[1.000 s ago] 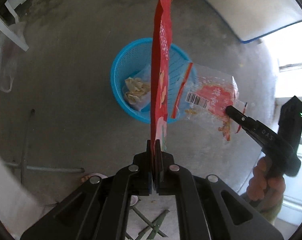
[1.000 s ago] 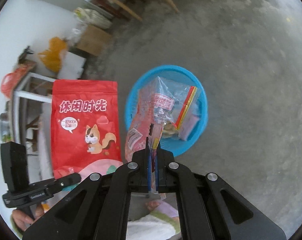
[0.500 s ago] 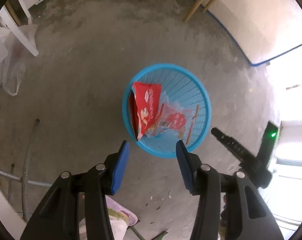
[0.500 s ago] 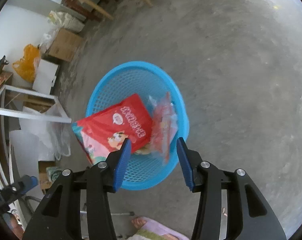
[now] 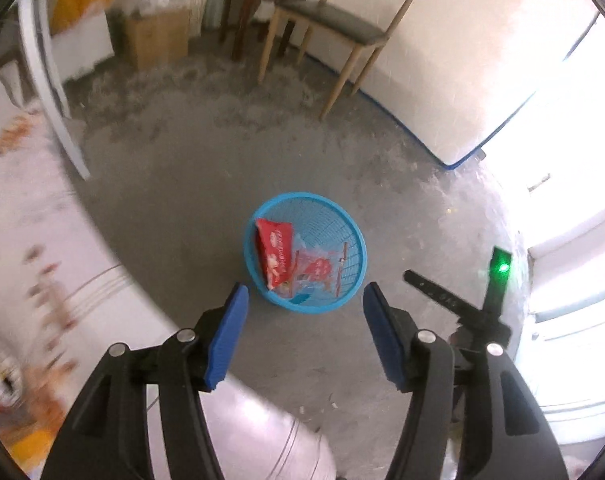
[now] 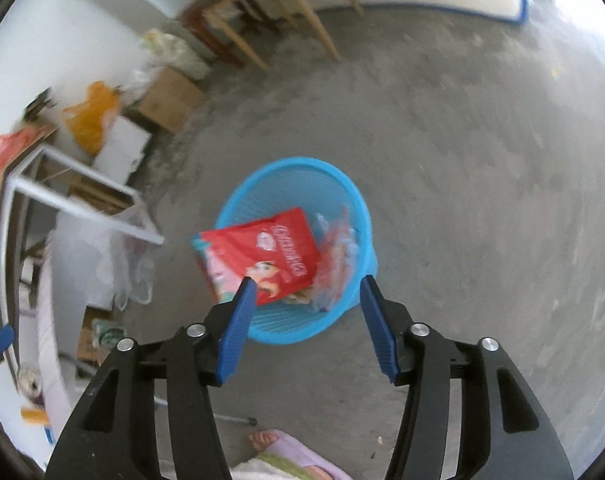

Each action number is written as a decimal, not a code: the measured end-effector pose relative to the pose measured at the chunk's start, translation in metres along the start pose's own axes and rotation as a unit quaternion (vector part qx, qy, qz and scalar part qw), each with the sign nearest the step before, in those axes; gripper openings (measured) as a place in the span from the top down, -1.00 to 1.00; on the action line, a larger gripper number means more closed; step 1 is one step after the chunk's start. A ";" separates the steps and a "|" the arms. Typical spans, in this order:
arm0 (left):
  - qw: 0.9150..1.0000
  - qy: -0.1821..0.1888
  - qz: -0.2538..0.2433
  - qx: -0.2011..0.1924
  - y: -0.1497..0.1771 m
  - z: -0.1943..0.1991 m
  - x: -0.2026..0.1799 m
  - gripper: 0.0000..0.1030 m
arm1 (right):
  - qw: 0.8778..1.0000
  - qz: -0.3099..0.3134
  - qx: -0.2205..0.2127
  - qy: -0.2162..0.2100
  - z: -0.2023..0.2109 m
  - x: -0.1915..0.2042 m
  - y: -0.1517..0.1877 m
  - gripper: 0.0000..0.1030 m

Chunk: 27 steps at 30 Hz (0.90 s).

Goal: Collect trash
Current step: 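Move both tools back over the table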

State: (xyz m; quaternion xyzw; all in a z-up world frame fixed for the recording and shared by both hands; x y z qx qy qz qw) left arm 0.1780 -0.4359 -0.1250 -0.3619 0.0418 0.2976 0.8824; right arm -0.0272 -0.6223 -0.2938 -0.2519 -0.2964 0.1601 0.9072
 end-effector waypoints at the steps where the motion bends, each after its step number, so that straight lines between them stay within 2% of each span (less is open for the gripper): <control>1: 1.000 0.001 0.001 -0.011 0.002 0.016 0.000 -0.19 | 1.000 0.019 -0.007 -0.013 0.015 0.013 -0.001 -0.13; 6: 0.998 0.003 0.018 -0.068 0.019 0.089 0.008 -0.38 | 0.995 0.076 -0.021 -0.065 0.059 0.060 -0.003 -0.28; 9: 0.994 -0.004 0.036 -0.107 0.040 0.131 0.021 -0.46 | 0.989 0.106 -0.024 -0.102 0.083 0.093 -0.002 -0.31; 13: 0.989 -0.028 0.050 -0.134 0.073 0.168 0.041 -0.50 | 0.977 0.151 -0.027 -0.150 0.107 0.140 0.008 -0.36; 19: 0.978 -0.107 0.088 -0.157 0.128 0.212 0.098 -0.52 | 0.946 0.242 -0.007 -0.215 0.124 0.212 0.040 -0.42; 22: 0.967 -0.144 0.113 -0.176 0.152 0.235 0.123 -0.51 | 0.925 0.289 0.007 -0.247 0.132 0.250 0.062 -0.43; 27: 0.947 -0.200 0.140 -0.207 0.188 0.266 0.154 -0.51 | 0.882 0.352 0.040 -0.311 0.149 0.316 0.107 -0.43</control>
Point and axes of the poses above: each gripper's, at about its wrist camera, not at the fingertips, and z roughly against the way its jaws point, x to its left, y to its underside, the point moved 8 cm from there along -z, roughly the way its jaws point, and after that the axes turned 14 degrees about -x, right-handed, at the moved point
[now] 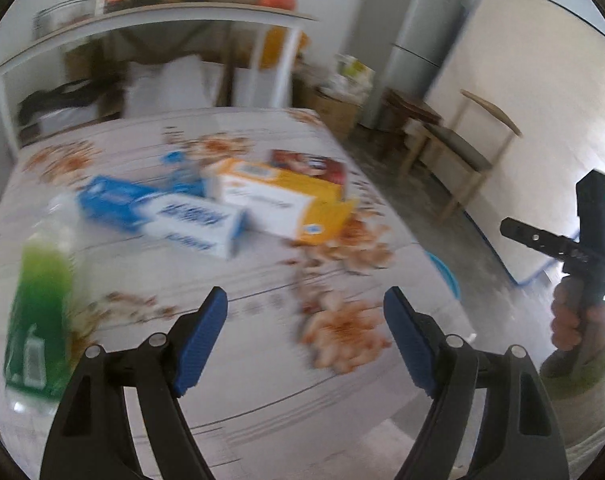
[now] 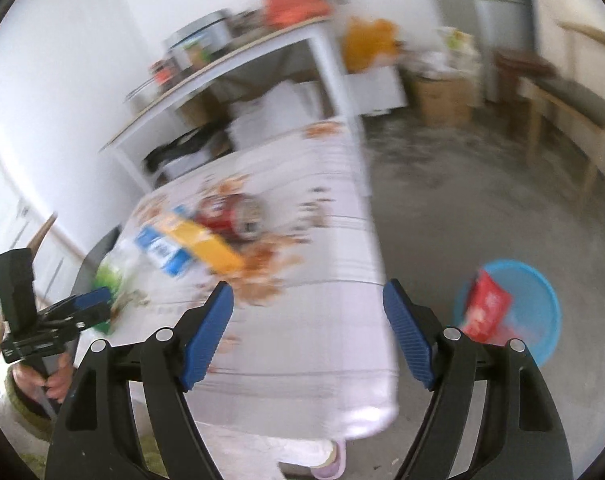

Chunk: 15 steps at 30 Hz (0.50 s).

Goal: Collect trash
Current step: 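Move both tools back over the table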

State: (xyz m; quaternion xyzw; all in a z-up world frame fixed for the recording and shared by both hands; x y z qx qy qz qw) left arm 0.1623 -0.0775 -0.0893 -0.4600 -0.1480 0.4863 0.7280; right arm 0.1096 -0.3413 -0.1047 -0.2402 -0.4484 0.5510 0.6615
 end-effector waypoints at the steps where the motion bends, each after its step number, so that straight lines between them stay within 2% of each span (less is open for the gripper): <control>1: 1.000 -0.007 0.001 -0.005 0.001 0.004 0.007 -0.51 | 1.000 0.014 0.009 -0.022 -0.009 0.019 -0.001 -0.43; 8: 0.998 -0.039 0.001 -0.047 0.009 0.028 0.041 -0.51 | 0.988 0.096 0.044 -0.114 -0.056 0.121 -0.001 -0.43; 12: 0.997 -0.047 -0.010 -0.064 0.009 0.037 0.048 -0.51 | 0.980 0.125 0.064 -0.142 -0.078 0.165 0.008 -0.43; 15: 0.995 -0.050 -0.021 -0.079 0.008 0.050 0.053 -0.51 | 0.977 0.140 0.070 -0.143 -0.088 0.184 0.014 -0.43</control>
Point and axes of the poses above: each gripper's, at about its wrist camera, not at the fingertips, and z roughly against the way its jaws point, x to its left, y to its underside, the point moved 8 cm from there along -z, roughly the way its jaws point, and after that the axes turned 14 degrees about -x, right-handed, at the moved point
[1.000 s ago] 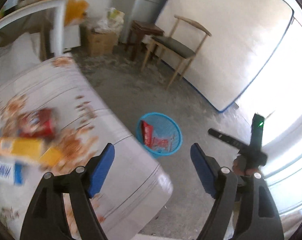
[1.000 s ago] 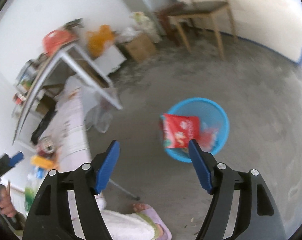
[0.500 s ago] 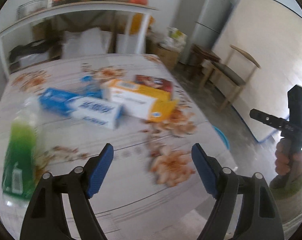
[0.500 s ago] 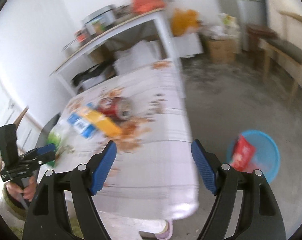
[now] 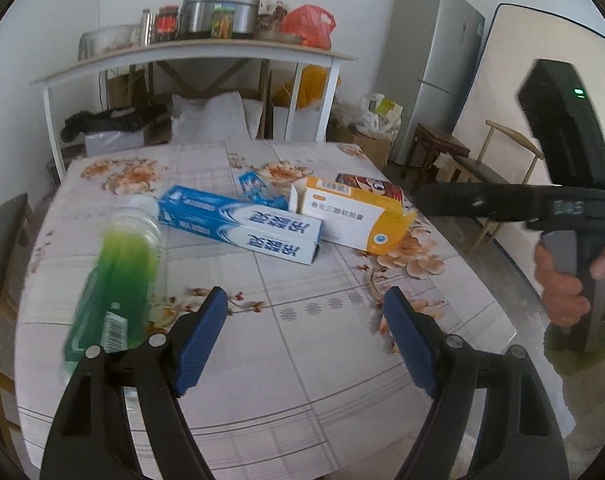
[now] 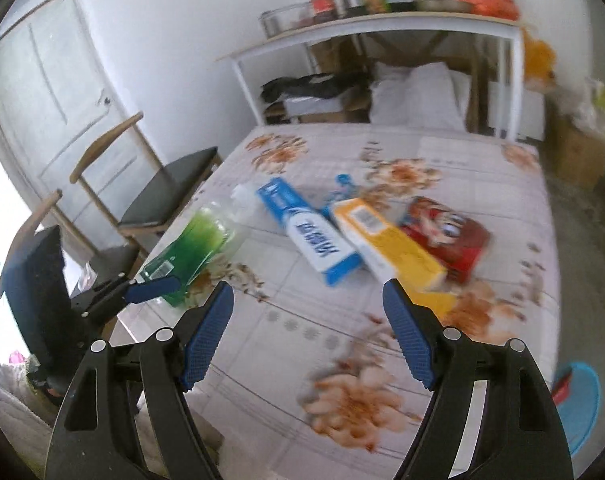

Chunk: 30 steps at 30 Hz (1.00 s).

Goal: Collect trash
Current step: 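Move both tools back over the table, then grasp the yellow-white medicine box with the right gripper and lift it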

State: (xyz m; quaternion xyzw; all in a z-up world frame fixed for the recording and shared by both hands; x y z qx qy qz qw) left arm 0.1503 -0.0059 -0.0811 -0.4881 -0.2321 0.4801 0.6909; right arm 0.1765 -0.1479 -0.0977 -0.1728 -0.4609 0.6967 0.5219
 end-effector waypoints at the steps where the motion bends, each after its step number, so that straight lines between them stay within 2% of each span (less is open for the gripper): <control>1: 1.000 -0.003 -0.005 -0.006 -0.001 0.005 0.003 -0.51 | 1.000 0.005 0.000 0.006 -0.002 0.000 0.000 -0.43; 5: 1.000 0.001 0.009 -0.011 0.002 0.012 0.011 -0.51 | 0.997 0.035 -0.012 0.065 -0.006 -0.019 -0.008 -0.42; 8: 1.000 0.005 0.020 -0.008 0.005 0.009 0.012 -0.51 | 0.994 0.048 0.001 0.103 -0.016 -0.040 -0.010 -0.19; 15: 0.999 0.028 0.029 -0.006 0.007 -0.001 0.005 -0.51 | 0.989 0.074 0.040 0.123 -0.043 -0.066 0.001 -0.03; 20: 0.999 0.037 0.038 -0.002 0.007 -0.006 0.005 -0.51 | 0.987 0.089 0.043 0.123 -0.045 -0.061 0.012 0.04; 24: 0.998 0.042 0.044 0.005 0.010 -0.008 0.005 -0.48 | 0.986 0.100 0.047 0.123 -0.040 -0.056 0.016 0.33; 28: 0.998 0.045 0.047 0.008 0.012 -0.007 0.004 -0.47 | 0.989 0.098 0.061 0.095 -0.033 -0.044 0.023 0.65; 30: 0.997 0.048 0.052 0.013 0.013 -0.006 0.004 -0.47 | 0.990 0.094 0.078 0.066 -0.030 -0.032 0.032 0.66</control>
Point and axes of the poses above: each gripper's, at about its wrist camera, not at the fingertips, and z roughly against the way its jaws point, x to its left, y to its underside, the point moved 8 cm from there along -z, roughly the way its jaws point, and after that the axes turned 14 degrees about -x, right-handed, at the moved point
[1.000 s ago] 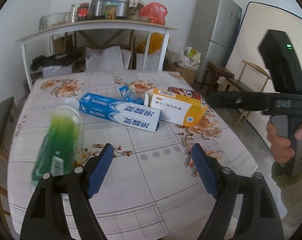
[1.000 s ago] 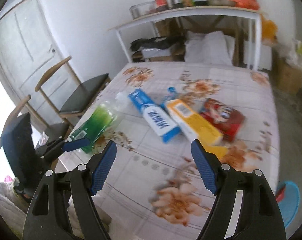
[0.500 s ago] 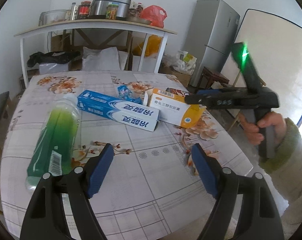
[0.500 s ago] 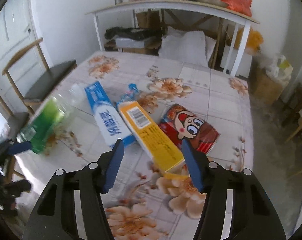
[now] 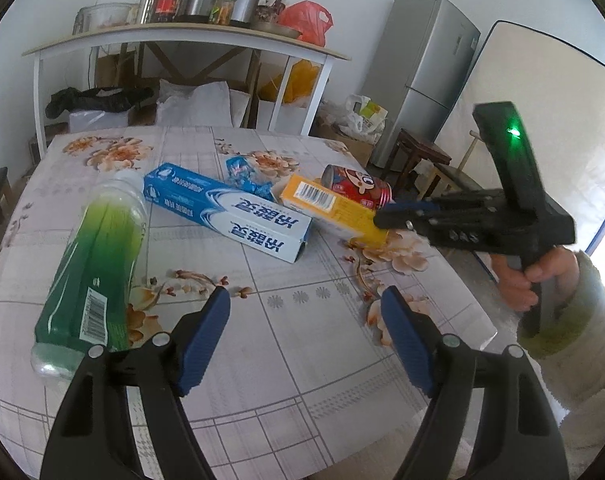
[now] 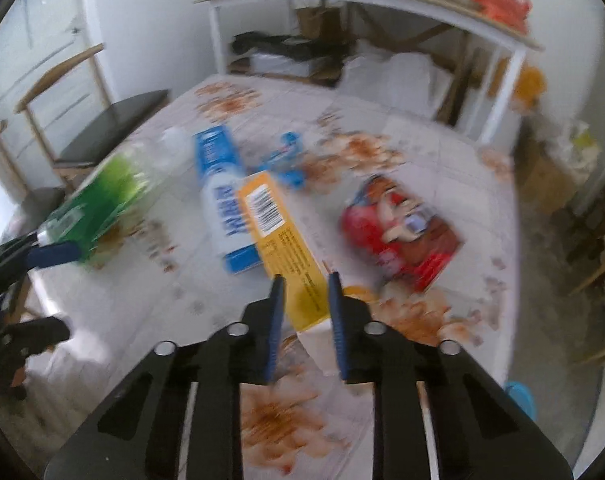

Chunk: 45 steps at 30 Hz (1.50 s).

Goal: Collect trash
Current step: 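Grasp the yellow-white medicine box with the right gripper and lift it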

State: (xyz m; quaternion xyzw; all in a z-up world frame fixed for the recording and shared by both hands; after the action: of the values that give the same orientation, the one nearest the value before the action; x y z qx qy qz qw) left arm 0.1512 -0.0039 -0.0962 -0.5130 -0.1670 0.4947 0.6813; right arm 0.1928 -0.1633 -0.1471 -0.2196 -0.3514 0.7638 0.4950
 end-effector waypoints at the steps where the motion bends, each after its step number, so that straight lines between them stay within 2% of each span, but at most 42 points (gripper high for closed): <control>1: 1.000 0.000 0.002 0.002 0.001 0.000 0.001 -0.47 | 1.000 0.006 0.006 -0.010 0.002 0.006 0.004 0.66; 3: 1.000 -0.001 0.003 0.005 0.002 0.000 0.001 -0.47 | 1.000 0.017 0.010 -0.023 0.007 0.017 0.010 0.64; 5: 1.000 -0.002 0.002 0.006 0.003 0.001 0.001 -0.47 | 1.000 0.022 -0.001 -0.010 0.012 0.017 0.008 0.44; 7: 1.000 -0.002 0.001 0.007 0.003 0.001 0.000 -0.47 | 0.999 0.025 -0.026 0.010 0.016 0.012 0.001 0.01; 10: 1.000 -0.003 0.001 0.006 0.003 0.002 0.000 -0.47 | 0.998 0.036 -0.044 0.037 0.014 0.006 -0.005 -0.24; 15: 1.000 -0.005 -0.001 0.005 0.003 0.004 -0.002 -0.47 | 0.992 0.103 -0.023 0.066 -0.017 0.009 0.003 -0.22; 18: 1.000 -0.006 -0.001 0.003 0.003 0.005 -0.001 -0.47 | 0.988 0.123 -0.004 0.093 -0.031 0.005 0.012 0.22; 23: 1.000 -0.008 0.003 0.004 0.001 0.006 0.001 -0.47 | 0.989 0.107 -0.022 0.098 -0.012 0.007 0.009 0.36; 30: 1.000 -0.009 0.008 0.010 0.004 0.004 0.006 -0.47 | 0.984 0.119 -0.008 0.129 0.033 0.027 0.034 0.34; 32: 1.000 -0.011 0.009 0.013 0.005 0.004 0.007 -0.47 | 0.987 0.114 0.006 0.112 0.041 0.041 0.047 0.31; 33: 1.000 -0.011 0.009 0.015 0.006 0.003 0.009 -0.47 | 0.990 0.109 0.011 0.091 0.044 0.050 0.053 0.15; 34: 1.000 -0.012 0.011 0.017 0.007 0.002 0.010 -0.47 | 0.991 0.105 0.013 0.077 0.046 0.055 0.055 -0.11; 36: 1.000 -0.012 0.015 0.019 0.007 0.002 0.012 -0.47 | 0.996 0.088 0.003 0.031 0.055 0.068 0.057 -0.34; 38: 1.000 -0.011 0.016 0.019 0.006 0.002 0.012 -0.47 | 0.999 0.045 -0.013 -0.021 0.065 0.070 0.051 -0.39; 40: 1.000 -0.011 0.013 0.018 0.005 0.003 0.012 -0.47 | 0.998 -0.020 -0.034 -0.050 0.071 0.056 0.041 -0.46; 42: 1.000 -0.011 0.011 0.018 0.005 0.003 0.011 -0.47 | 0.994 -0.081 -0.040 -0.054 0.067 0.037 0.035 -0.46; 44: 1.000 -0.009 0.011 0.019 0.005 0.003 0.009 -0.47 | 0.985 -0.159 -0.035 -0.056 0.057 0.012 0.035 -0.44; 45: 1.000 -0.008 0.011 0.020 0.006 0.003 0.008 -0.47 | 0.978 -0.196 -0.028 -0.060 0.051 0.002 0.037 -0.33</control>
State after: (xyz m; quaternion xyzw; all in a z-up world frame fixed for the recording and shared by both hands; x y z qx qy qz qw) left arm 0.1496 0.0043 -0.1020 -0.4972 -0.1573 0.5095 0.6845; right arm 0.1346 -0.1871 -0.1414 -0.1139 -0.4378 0.6536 0.6068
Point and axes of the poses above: each gripper's, at about its wrist camera, not at the fingertips, and z roughly against the way its jaws point, x to its left, y to its underside, the point moved 8 cm from there along -z, roughly the way its jaws point, and after that the axes turned 14 degrees about -x, right-handed, at the moved point
